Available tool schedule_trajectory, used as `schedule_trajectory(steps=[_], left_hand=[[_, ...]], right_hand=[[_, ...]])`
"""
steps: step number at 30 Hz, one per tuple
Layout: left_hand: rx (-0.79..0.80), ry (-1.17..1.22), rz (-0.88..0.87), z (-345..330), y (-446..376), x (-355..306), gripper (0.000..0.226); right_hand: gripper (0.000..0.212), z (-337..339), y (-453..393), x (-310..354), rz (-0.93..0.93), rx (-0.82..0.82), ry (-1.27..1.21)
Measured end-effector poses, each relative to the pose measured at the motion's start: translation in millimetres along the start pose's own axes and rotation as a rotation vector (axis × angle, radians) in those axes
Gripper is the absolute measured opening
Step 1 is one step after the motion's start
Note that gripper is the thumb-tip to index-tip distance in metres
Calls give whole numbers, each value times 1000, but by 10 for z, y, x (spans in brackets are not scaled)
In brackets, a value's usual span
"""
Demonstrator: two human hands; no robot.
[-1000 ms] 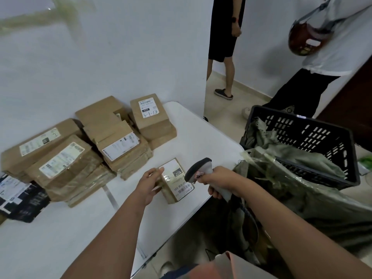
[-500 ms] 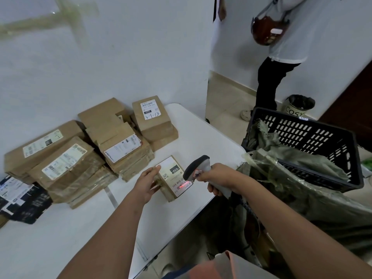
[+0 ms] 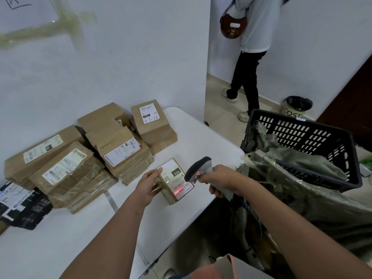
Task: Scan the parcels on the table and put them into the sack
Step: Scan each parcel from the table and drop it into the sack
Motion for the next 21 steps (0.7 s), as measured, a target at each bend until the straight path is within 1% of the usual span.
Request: schedule_trajectory(steps=[2, 5, 9, 12, 15, 19, 21], left_hand=[[1, -26, 9, -7, 30, 26, 57], [35, -132, 50, -98, 171, 96, 56], [188, -369, 197, -378, 423, 329, 53], [304, -532, 325, -680, 552, 567, 57], [352, -615, 436, -1046, 589, 836, 64], [372, -653, 569, -1570, 604, 1275, 60], [331, -705, 621, -1794, 558, 1521, 74]], right_hand=[[28, 24, 14, -108, -30, -9, -25], [28, 96, 90, -390, -94, -40, -106], [27, 245, 323, -1014, -227, -145, -294], [32, 387, 598, -1585, -353, -314, -514], [30, 543, 957, -2100, -448, -513, -705], [35, 733, 1381, -2744, -530, -734, -780], [36, 809, 1547, -2999, -569, -780, -793]])
Point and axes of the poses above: each hand's wrist, its own y-axis away from the middle knuckle, its own z-axis out of the back of the hand, x = y × z, the point moved 5 cm from there along -y, towards the middle knuckle, and after that the axes turned 12 degrees about z, right-handed, at the moved point
